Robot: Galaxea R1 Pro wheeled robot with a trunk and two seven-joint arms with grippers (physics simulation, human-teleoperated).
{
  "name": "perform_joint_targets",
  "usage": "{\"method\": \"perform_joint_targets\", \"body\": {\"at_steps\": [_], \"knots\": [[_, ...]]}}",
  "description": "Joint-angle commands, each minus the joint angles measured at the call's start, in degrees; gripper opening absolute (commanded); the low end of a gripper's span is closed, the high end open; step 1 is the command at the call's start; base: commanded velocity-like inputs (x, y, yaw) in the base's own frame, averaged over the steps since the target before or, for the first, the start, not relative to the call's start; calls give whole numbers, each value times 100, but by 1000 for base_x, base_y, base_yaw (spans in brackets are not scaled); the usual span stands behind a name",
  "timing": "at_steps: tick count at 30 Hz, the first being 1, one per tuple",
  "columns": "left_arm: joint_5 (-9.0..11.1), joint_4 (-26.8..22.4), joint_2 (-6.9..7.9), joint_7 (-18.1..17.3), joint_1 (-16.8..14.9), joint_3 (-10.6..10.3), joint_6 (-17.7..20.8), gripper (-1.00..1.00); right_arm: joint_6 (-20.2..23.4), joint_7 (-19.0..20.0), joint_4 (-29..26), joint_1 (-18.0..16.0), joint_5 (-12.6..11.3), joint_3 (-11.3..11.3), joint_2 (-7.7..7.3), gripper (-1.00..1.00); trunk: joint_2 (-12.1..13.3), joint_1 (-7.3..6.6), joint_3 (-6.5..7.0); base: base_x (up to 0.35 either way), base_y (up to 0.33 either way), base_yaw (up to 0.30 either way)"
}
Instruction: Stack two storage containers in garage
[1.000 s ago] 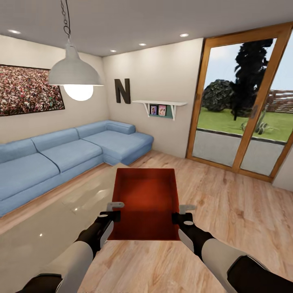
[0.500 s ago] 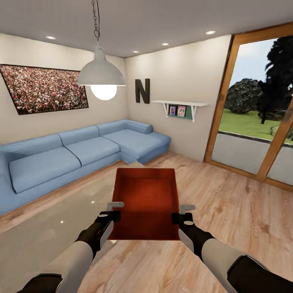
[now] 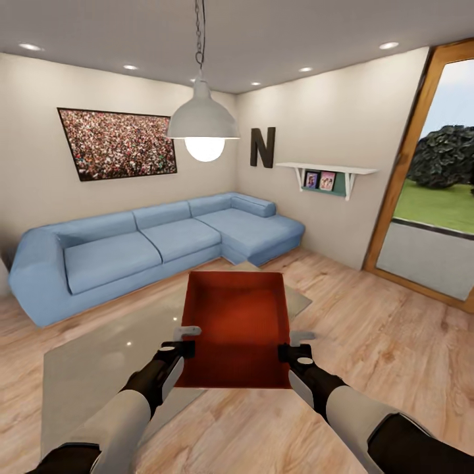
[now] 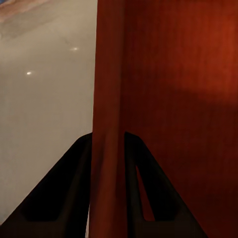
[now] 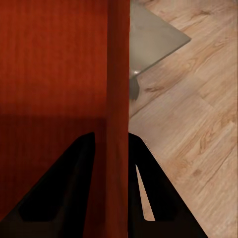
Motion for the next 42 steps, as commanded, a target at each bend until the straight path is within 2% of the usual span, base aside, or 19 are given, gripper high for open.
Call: {"method": "perform_joint_targets", "body": {"at_steps": [1,42], "knots": [[-72,45,2,44,0,-20,43,-100,-165,-2,-61,-10,23,1,0,-100,-14,4,-13,0,0,300],[-81,45,-3,44,0,-20,43,-100,-165,-2,-61,-10,23,1,21,-100,-14,4,-13,0,0,300]]}}
